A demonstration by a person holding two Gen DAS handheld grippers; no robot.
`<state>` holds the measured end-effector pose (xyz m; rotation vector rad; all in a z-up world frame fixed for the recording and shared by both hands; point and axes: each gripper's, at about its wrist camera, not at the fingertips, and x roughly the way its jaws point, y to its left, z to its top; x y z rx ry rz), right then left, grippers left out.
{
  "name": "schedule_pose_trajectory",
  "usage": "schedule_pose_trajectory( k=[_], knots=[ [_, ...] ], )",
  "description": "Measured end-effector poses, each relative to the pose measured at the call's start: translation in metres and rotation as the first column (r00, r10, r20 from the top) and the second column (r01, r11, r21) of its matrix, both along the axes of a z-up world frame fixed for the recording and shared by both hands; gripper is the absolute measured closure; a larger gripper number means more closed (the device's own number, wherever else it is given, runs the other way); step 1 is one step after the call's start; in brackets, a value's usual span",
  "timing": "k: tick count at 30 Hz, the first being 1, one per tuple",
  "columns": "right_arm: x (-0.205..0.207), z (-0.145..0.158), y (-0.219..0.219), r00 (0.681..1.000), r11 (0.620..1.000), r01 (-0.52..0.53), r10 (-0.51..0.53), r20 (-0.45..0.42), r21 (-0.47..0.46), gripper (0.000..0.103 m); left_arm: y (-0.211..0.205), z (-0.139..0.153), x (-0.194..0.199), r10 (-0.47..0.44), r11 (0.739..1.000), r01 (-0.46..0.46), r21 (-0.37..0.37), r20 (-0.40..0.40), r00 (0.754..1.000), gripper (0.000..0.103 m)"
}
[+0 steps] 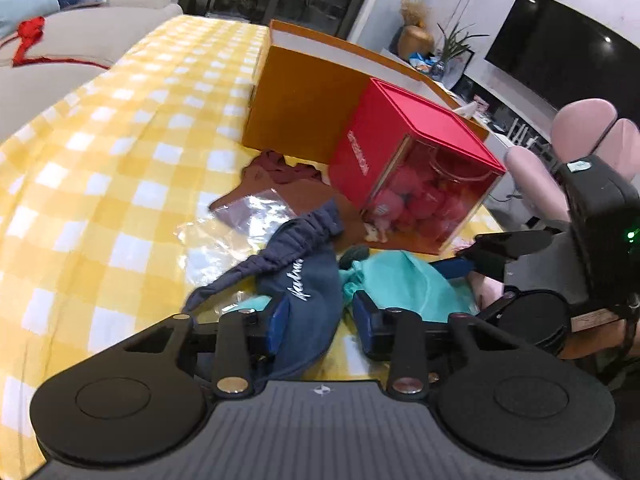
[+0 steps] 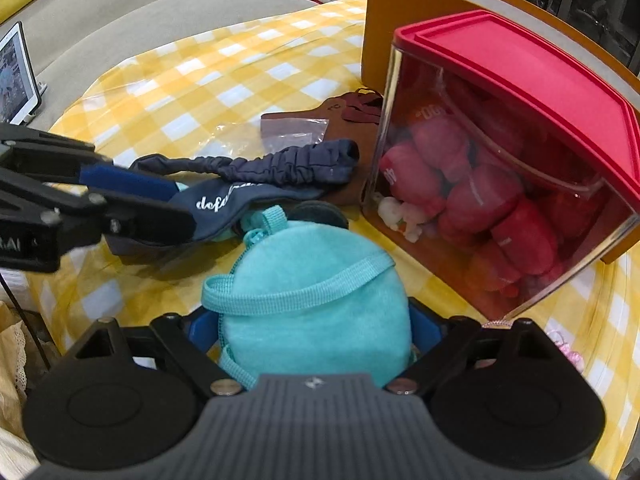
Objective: Organize soft objects
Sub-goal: 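Grasp the navy headband with the left gripper while the right holds the teal pouch, then carry the teal pouch and navy headband over the orange box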
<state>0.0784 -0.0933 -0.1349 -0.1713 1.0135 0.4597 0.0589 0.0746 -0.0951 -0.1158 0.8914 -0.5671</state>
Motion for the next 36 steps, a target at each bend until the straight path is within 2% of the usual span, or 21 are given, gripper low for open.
schedule_pose_trajectory(
  k=[3, 5, 7, 8, 10, 11, 16, 19, 22, 24, 27, 31, 36],
  knots=[
    [0.0, 0.0, 0.0, 1.0, 1.0, -0.001, 0.001, 0.0, 0.0, 0.012, -0.004, -0.006, 0.003, 0.019, 0.998, -0.017, 0.057, -0.028, 0.999, 0.06],
    [0.0, 0.0, 0.0, 1.0, 1.0, -0.002, 0.002, 0.001, -0.002, 0.012, -0.003, -0.009, 0.002, 0.019, 0.999, -0.017, 0.032, -0.044, 0.999, 0.062],
    [0.0, 0.0, 0.0, 1.0, 1.0, -0.003, 0.003, 0.001, -0.002, 0.012, -0.004, -0.011, 0.004, 0.006, 1.0, -0.006, 0.007, -0.083, 0.997, 0.078],
    [0.0, 0.0, 0.0, 1.0, 1.0, -0.002, 0.002, 0.001, -0.002, 0.012, -0.006, -0.012, 0.004, 0.009, 1.0, -0.008, 0.008, -0.091, 0.996, 0.081],
    [0.0, -0.001, 0.0, 1.0, 1.0, -0.003, 0.003, 0.001, -0.001, 0.012, -0.01, -0.015, 0.005, 0.026, 1.0, -0.025, 0.012, -0.106, 0.994, 0.097],
    [0.0, 0.0, 0.0, 1.0, 1.0, -0.004, 0.004, 0.002, -0.004, 0.013, -0.012, -0.017, 0.005, 0.033, 0.999, -0.032, 0.011, -0.108, 0.994, 0.099],
    [0.0, 0.0, 0.002, 1.0, 1.0, -0.009, 0.009, 0.0, -0.017, 0.015, -0.017, -0.012, 0.0, 0.051, 0.999, -0.051, 0.013, -0.058, 0.997, 0.1],
    [0.0, 0.0, 0.001, 1.0, 1.0, -0.008, 0.008, -0.002, -0.015, 0.016, -0.013, 0.004, 0.001, 0.048, 0.996, -0.051, -0.074, -0.046, 0.998, 0.1],
    [0.001, 0.001, -0.002, 1.0, 1.0, 0.008, -0.008, -0.011, 0.006, 0.016, -0.007, 0.023, 0.003, 0.081, 0.982, -0.087, -0.168, -0.044, 0.996, 0.1],
    [0.001, 0.003, -0.004, 1.0, 1.0, 0.017, -0.017, -0.015, 0.018, 0.016, -0.007, 0.037, 0.003, 0.099, 0.977, -0.102, -0.187, -0.025, 0.995, 0.101],
    [-0.001, 0.01, -0.007, 1.0, 0.999, 0.024, -0.024, -0.005, 0.038, 0.016, -0.009, 0.054, 0.004, 0.123, 0.979, -0.124, -0.161, -0.015, 0.992, 0.101],
    [-0.004, 0.024, -0.013, 0.999, 0.996, 0.044, -0.044, 0.005, 0.077, 0.017, -0.008, 0.067, 0.011, 0.186, 0.974, -0.195, -0.116, -0.082, 0.979, 0.101],
    [-0.009, 0.05, -0.025, 0.994, 0.986, 0.097, -0.102, 0.037, 0.135, 0.017, -0.012, 0.078, 0.014, 0.215, 0.974, -0.221, -0.045, -0.108, 0.971, 0.101]
  ],
)
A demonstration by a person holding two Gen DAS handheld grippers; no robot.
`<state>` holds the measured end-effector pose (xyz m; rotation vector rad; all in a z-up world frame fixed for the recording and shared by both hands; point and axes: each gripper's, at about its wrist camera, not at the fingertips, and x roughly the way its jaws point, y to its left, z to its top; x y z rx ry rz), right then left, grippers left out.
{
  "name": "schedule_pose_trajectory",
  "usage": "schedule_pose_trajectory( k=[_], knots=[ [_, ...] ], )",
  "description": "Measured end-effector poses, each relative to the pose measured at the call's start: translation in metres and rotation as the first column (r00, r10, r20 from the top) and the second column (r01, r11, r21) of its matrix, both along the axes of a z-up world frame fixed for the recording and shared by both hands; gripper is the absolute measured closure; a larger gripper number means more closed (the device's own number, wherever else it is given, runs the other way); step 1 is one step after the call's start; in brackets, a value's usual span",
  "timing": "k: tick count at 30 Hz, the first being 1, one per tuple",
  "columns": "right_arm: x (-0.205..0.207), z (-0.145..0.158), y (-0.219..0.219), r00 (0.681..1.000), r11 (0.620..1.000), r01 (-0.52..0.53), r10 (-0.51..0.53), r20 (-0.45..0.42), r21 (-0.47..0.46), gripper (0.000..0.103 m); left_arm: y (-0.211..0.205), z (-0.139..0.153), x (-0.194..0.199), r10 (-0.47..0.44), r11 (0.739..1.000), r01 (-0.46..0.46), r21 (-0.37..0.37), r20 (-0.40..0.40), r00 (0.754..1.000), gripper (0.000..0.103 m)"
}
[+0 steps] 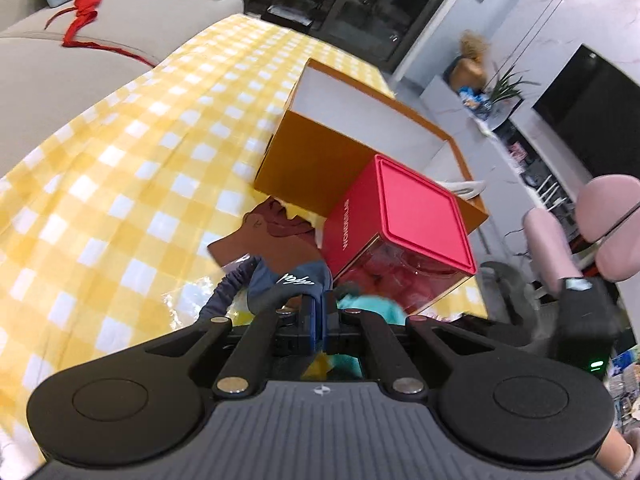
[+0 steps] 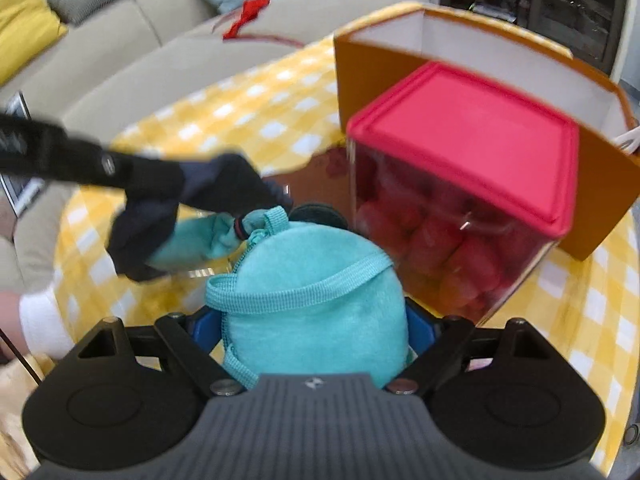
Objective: Organize soft objects
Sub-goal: 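Carry the teal pouch and navy headband over the orange box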
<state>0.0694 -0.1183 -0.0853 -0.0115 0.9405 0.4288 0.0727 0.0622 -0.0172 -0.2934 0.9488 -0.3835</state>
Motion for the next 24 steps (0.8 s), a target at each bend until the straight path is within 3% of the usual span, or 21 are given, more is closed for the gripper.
schedule_pose_trajectory(
  k=[4, 13, 24],
  knots=[
    [-0.005, 0.025, -0.003, 0.999, 1.0, 0.006, -0.006, 0.044, -0.003, 0.017, -0.007, 0.008, -0.002, 0.008, 1.0, -0.008, 0.018, -0.026, 1.0, 0.101],
    [-0.015, 0.08, -0.016, 0.985, 0.996, 0.062, -0.071, 0.158, 0.066, 0.017, -0.024, 0.06, 0.002, 0.034, 0.996, -0.039, 0.081, 0.057, 0.998, 0.101],
    [0.011, 0.15, -0.062, 0.938, 0.973, 0.174, -0.211, 0.274, 0.154, 0.017, -0.045, 0.113, 0.04, 0.041, 0.998, -0.046, 0.03, 0.154, 0.987, 0.1]
  ],
)
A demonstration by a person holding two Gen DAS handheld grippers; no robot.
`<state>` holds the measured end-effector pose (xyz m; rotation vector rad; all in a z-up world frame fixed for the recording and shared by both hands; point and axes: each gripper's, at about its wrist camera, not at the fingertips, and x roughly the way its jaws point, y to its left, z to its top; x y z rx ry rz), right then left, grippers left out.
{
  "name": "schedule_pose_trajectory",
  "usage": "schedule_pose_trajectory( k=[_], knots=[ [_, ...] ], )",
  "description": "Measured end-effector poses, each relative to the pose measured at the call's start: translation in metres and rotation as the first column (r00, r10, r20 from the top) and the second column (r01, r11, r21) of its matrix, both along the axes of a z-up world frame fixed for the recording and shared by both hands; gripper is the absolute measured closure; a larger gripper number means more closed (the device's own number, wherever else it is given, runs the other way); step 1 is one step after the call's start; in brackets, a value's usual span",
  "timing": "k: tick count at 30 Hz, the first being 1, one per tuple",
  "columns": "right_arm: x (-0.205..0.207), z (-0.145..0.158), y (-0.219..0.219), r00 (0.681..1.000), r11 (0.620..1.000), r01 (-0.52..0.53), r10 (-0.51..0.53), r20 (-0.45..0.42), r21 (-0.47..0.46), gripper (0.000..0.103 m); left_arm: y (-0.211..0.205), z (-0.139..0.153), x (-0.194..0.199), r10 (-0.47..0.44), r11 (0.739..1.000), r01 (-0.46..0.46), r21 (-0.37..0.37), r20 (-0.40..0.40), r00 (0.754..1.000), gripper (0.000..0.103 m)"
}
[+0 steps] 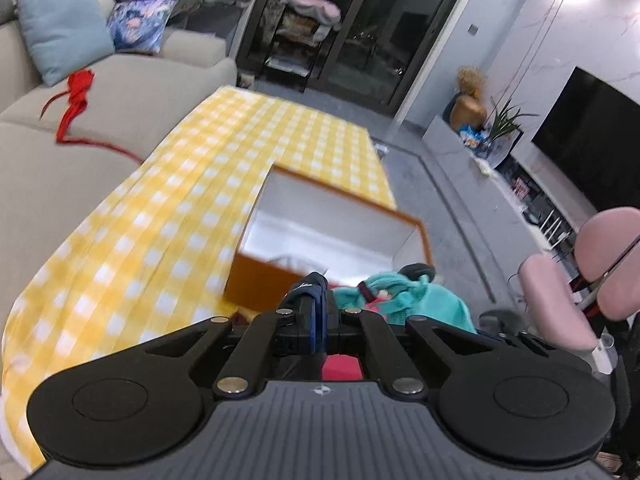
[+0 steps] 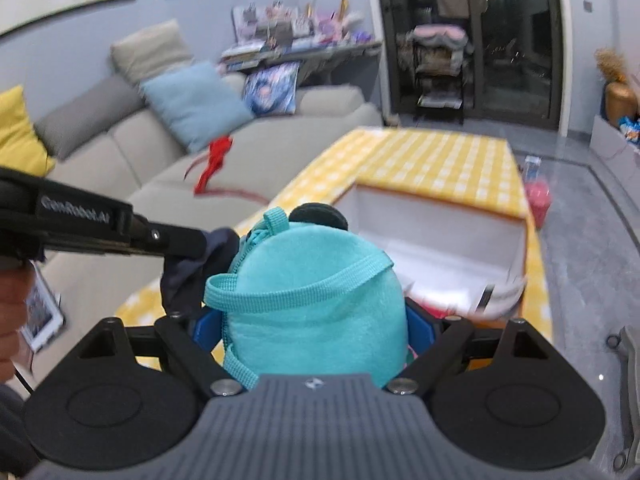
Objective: Organize soft objects
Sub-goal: 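Carry the teal pouch and navy headband over the orange box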
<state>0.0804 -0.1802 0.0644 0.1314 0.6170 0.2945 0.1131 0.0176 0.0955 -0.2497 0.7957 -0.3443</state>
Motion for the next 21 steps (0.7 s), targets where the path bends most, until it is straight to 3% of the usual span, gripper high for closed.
schedule_pose_trajectory(
  k=[8, 12, 16, 21],
  knots=[
    [0.027, 0.045, -0.037, 0.988, 0.997, 0.08, -0.081, 0.132, 0.015, 0.017, -0.032, 0.037, 0.037, -0.026, 0.994, 0.011, 0.111, 0.136, 0.99, 0.1],
    [0.048, 0.057, -0.053, 0.978, 0.993, 0.115, -0.116, 0.174, 0.015, 0.017, -0.049, 0.052, 0.055, -0.041, 0.993, 0.019, 0.118, 0.189, 0.981, 0.1],
    [0.077, 0.056, -0.066, 0.968, 0.988, 0.154, -0.155, 0.198, 0.016, 0.017, -0.063, 0.04, 0.08, -0.03, 0.998, 0.018, 0.067, 0.186, 0.982, 0.1],
    [0.127, 0.039, -0.083, 0.962, 0.98, 0.199, -0.197, 0.188, 0.009, 0.017, -0.081, 0.012, 0.108, 0.008, 0.995, -0.028, 0.099, 0.194, 0.981, 0.1]
  ],
)
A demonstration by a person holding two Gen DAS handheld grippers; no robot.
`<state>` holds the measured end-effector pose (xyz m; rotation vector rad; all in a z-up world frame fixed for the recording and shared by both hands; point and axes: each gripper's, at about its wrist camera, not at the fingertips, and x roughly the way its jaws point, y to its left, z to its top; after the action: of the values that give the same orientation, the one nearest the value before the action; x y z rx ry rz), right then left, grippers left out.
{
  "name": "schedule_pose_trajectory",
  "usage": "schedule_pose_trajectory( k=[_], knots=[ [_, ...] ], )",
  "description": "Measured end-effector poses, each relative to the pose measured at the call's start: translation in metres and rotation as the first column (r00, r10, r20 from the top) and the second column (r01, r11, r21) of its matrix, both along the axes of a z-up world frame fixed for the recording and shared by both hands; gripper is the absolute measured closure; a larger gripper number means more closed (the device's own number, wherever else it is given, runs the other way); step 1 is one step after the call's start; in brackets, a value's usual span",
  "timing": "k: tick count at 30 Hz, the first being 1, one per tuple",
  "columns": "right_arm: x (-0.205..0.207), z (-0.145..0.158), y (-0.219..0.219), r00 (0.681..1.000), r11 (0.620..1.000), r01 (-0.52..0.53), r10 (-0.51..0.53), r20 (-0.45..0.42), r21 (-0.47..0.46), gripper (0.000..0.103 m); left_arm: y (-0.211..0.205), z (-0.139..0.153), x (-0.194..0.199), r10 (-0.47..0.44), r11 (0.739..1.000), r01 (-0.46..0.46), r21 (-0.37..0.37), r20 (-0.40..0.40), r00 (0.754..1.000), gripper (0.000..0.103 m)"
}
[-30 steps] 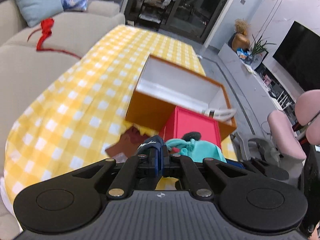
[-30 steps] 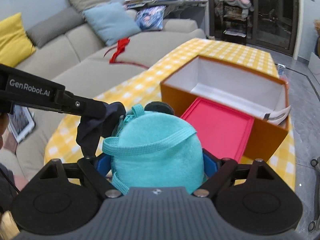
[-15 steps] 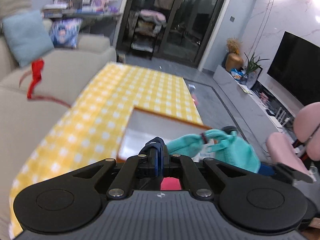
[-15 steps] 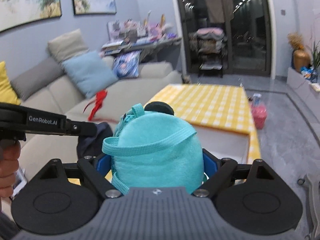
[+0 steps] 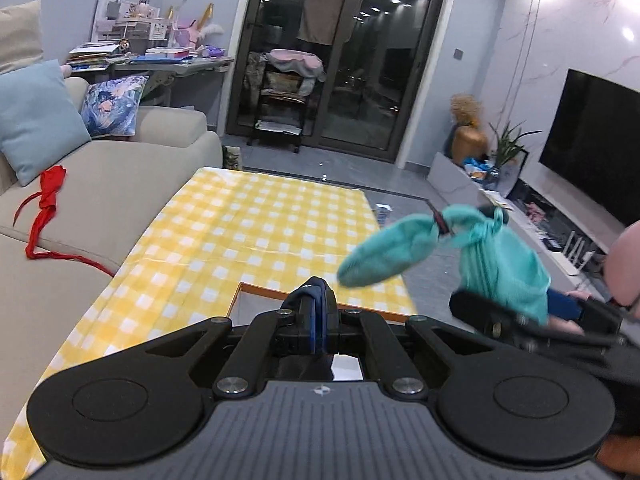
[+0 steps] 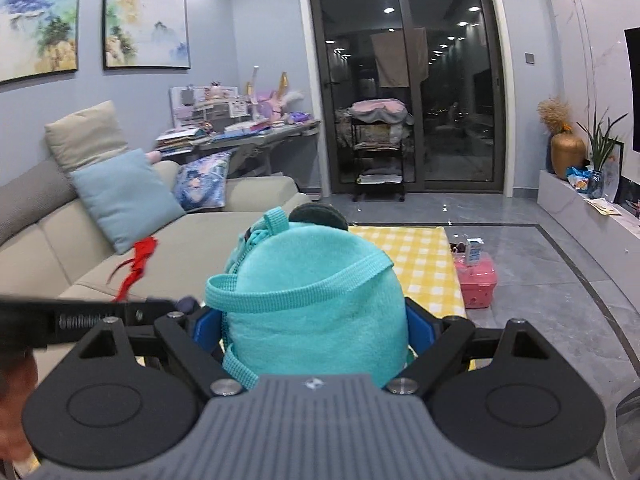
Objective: Organize soft objects
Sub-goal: 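Carry the teal pouch and navy headband over the orange box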
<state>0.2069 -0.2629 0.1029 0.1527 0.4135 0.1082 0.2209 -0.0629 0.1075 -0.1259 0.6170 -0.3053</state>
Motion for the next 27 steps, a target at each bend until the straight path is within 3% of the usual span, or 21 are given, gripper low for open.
schedule_pose_trajectory(
  k=[4, 9, 12, 15, 18, 22, 25, 26, 27],
  knots=[
    [0.032, -0.024, -0.006, 1.0, 1.0, 0.014, -0.013, -0.027, 0.006, 0.017, -0.006, -0.027, 0.024, 0.015, 0.999, -0.016, -0.034, -0.03, 0.999, 0.1],
    [0.068, -0.059, 0.001, 0.997, 0.999, 0.012, -0.016, -0.078, -0.052, 0.017, -0.011, -0.059, 0.053, 0.083, 0.996, -0.084, -0.022, -0.056, 0.995, 0.1],
    [0.081, -0.076, 0.006, 0.993, 0.994, -0.008, -0.005, -0.117, -0.108, 0.017, -0.01, -0.073, 0.066, 0.076, 0.995, -0.081, -0.049, -0.096, 0.993, 0.1],
    [0.092, -0.093, 0.006, 0.988, 0.991, -0.028, 0.007, -0.152, -0.134, 0.017, -0.014, -0.09, 0.074, 0.112, 0.993, -0.115, -0.013, -0.132, 0.985, 0.1],
    [0.105, -0.107, 0.004, 0.979, 0.991, -0.028, 0.002, -0.203, -0.128, 0.017, -0.015, -0.109, 0.081, 0.15, 0.988, -0.152, 0.006, -0.192, 0.97, 0.1],
    [0.111, -0.112, 0.006, 0.974, 0.986, -0.058, 0.021, -0.227, -0.156, 0.017, -0.006, -0.135, 0.09, 0.177, 0.977, -0.205, -0.057, -0.318, 0.931, 0.097],
    [0.113, -0.116, 0.009, 0.967, 0.977, -0.091, 0.04, -0.252, -0.195, 0.017, -0.005, -0.142, 0.093, 0.191, 0.976, -0.217, -0.035, -0.348, 0.918, 0.095],
    [0.114, -0.118, 0.01, 0.962, 0.973, -0.108, 0.051, -0.267, -0.206, 0.017, -0.005, -0.143, 0.093, 0.194, 0.975, -0.219, -0.033, -0.352, 0.916, 0.093],
    [0.114, -0.12, 0.009, 0.959, 0.97, -0.119, 0.056, -0.279, -0.213, 0.017, -0.005, -0.144, 0.093, 0.191, 0.975, -0.218, -0.034, -0.36, 0.913, 0.081]
  ],
)
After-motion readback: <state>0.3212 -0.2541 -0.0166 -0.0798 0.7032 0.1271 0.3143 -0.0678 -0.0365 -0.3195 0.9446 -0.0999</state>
